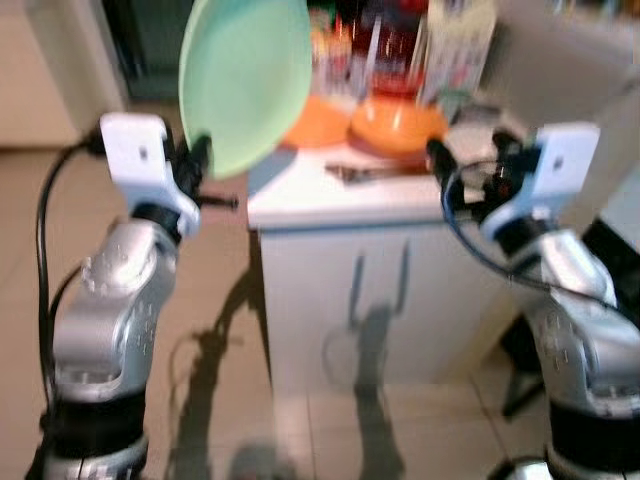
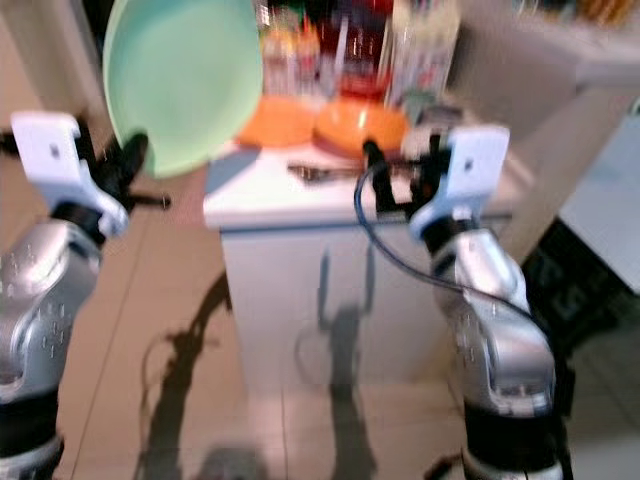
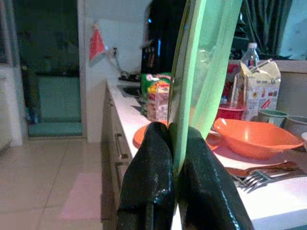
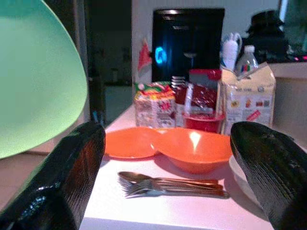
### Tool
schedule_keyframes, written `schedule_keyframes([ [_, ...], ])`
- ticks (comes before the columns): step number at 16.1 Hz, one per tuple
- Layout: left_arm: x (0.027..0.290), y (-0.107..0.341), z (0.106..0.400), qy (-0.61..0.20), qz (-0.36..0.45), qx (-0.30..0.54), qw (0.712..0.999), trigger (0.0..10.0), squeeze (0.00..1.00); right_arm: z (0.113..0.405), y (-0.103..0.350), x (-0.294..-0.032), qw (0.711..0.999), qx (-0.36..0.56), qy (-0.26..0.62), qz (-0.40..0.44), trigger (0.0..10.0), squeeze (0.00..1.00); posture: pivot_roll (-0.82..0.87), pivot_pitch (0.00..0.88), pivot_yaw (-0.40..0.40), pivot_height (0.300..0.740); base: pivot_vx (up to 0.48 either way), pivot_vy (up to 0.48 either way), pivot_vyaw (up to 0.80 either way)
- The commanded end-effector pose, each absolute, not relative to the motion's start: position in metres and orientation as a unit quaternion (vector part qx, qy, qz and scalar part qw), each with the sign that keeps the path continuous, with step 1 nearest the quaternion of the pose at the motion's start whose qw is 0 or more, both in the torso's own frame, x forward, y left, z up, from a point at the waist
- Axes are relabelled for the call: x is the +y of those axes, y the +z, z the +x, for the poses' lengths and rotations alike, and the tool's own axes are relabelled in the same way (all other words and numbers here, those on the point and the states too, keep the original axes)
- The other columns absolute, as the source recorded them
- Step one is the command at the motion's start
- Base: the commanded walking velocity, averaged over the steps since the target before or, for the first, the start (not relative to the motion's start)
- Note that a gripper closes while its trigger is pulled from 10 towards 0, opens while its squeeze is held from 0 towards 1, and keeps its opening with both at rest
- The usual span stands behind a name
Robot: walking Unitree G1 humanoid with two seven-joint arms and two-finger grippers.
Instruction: Setting the table
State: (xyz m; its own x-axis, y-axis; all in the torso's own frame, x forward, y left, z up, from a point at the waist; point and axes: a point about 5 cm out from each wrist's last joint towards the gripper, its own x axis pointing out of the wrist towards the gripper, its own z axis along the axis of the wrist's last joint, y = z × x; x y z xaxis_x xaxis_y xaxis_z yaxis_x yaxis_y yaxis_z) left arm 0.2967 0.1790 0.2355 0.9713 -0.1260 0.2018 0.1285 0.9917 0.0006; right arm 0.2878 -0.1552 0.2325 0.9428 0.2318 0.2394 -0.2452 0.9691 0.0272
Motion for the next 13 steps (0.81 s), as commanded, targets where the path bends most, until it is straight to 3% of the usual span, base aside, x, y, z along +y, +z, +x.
schedule_keyframes([
  [1, 0.173, 0.245, 0.295, -0.077, -0.004, -0.125, 0.989, 10.0, 0.00, 0.287, 0.227, -0.158, 0.987, -0.111, 0.111, 0.023, 10.0, 0.00, 0.05, 0.000, -0.009, 0.740, 0.000, 0.000, 0.00],
  [5, 0.170, 0.237, 0.290, -0.086, -0.037, -0.118, 0.989, 10.0, 0.00, 0.282, 0.215, -0.162, 0.988, -0.099, 0.115, 0.035, 10.0, 0.00, 0.04, 0.000, -0.012, 0.740, 0.000, 0.000, 0.00],
  [13, 0.168, 0.233, 0.288, -0.094, -0.039, -0.110, 0.989, 10.0, 0.00, 0.282, 0.204, -0.171, 0.988, -0.086, 0.110, 0.060, 10.0, 0.00, 0.04, 0.000, -0.017, 0.740, 0.000, -0.338, 0.00],
])
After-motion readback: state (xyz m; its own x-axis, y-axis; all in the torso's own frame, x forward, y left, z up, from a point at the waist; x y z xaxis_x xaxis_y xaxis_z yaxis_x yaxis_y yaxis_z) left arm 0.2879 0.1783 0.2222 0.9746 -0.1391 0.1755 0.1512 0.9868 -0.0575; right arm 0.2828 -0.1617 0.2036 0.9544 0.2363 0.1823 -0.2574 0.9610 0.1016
